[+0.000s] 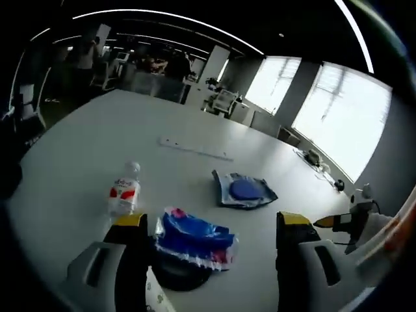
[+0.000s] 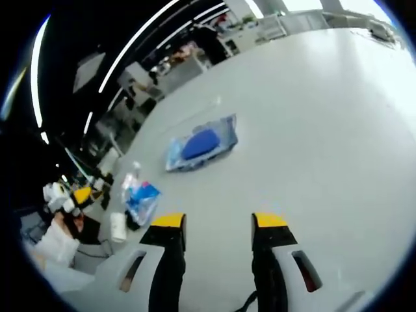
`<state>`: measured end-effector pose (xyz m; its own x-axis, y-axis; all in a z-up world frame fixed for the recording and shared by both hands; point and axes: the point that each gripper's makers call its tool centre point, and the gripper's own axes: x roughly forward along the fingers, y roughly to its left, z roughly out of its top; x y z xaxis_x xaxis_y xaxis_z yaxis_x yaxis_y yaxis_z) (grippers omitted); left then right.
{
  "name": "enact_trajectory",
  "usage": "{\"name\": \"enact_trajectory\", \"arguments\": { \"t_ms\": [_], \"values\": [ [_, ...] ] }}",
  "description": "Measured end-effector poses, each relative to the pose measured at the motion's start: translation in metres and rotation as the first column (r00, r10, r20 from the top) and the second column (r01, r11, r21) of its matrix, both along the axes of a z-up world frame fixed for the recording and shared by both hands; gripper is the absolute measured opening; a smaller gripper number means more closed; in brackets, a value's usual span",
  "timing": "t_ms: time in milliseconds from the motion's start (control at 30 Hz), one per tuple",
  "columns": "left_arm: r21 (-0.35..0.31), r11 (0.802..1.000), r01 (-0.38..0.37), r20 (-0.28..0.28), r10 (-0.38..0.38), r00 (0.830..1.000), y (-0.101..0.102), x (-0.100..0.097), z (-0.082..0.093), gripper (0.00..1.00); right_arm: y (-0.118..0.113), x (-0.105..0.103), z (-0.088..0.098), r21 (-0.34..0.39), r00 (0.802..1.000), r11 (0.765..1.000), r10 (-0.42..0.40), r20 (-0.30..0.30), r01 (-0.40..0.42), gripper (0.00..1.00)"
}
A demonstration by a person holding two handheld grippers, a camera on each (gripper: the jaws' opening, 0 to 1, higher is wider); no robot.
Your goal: Arrange the tabletop items into an orderly group along one side of the table until the central work area is clear of visible clutter.
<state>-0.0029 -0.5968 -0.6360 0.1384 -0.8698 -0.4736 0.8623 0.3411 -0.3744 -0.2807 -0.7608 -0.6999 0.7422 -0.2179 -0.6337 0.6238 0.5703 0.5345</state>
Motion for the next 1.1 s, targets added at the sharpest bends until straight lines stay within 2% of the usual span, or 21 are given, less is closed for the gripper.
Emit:
{"name": "enact_trajectory", "arguments": {
  "t_ms": [100, 200, 333, 433, 567, 733, 867, 933, 1033, 1100],
  "values": [
    [0.031, 0.999, 0.008, 0.009, -0.008, 1.0, -0.001, 0.002, -0.006, 0.79, 0.003, 0.006, 0.001, 0.001, 1.0, 1.0, 0.019, 0.001, -0.019, 0.38],
    [0.111, 0.993, 0.033, 0.038, -0.037, 0.999, 0.001, 0.008, -0.02, 0.74, 0.01, 0.014, 0.0, 0.009, 0.999, 0.999, 0.053, -0.001, -0.053, 0.38],
    [0.134, 0.99, 0.05, 0.049, -0.057, 0.997, -0.006, 0.011, -0.025, 0.71, 0.025, 0.026, -0.003, 0.019, 0.994, 0.993, 0.113, -0.003, -0.113, 0.37],
    [0.18, 0.982, 0.062, 0.059, -0.074, 0.996, -0.006, 0.014, -0.034, 0.68, 0.035, 0.034, -0.004, 0.028, 0.99, 0.989, 0.144, 0.0, -0.143, 0.37],
    [0.227, 0.972, 0.062, 0.058, -0.077, 0.995, -0.002, 0.02, -0.046, 0.63, 0.049, 0.047, -0.005, 0.058, 0.981, 0.979, 0.195, 0.017, -0.195, 0.36],
    [0.277, 0.958, 0.07, 0.062, -0.091, 0.994, 0.003, 0.026, -0.058, 0.58, 0.066, 0.062, -0.005, 0.072, 0.964, 0.962, 0.265, 0.008, -0.265, 0.36],
    [0.31, 0.948, 0.067, 0.068, -0.092, 0.993, 0.005, 0.032, -0.066, 0.54, 0.083, 0.086, -0.003, 0.11, 0.946, 0.94, 0.321, 0.047, -0.324, 0.36],
    [0.328, 0.942, 0.068, 0.066, -0.095, 0.993, 0.006, 0.034, -0.071, 0.52, 0.093, 0.1, -0.002, 0.125, 0.931, 0.923, 0.359, 0.064, -0.364, 0.36],
    [0.351, 0.933, 0.081, 0.086, -0.118, 0.989, 0.005, 0.034, -0.075, 0.48, 0.109, 0.121, -0.002, 0.131, 0.897, 0.887, 0.438, 0.065, -0.443, 0.36],
    [0.368, 0.925, 0.097, 0.093, -0.14, 0.986, 0.003, 0.034, -0.08, 0.45, 0.114, 0.133, -0.002, 0.132, 0.887, 0.877, 0.457, 0.069, -0.463, 0.36]
  ]
}}
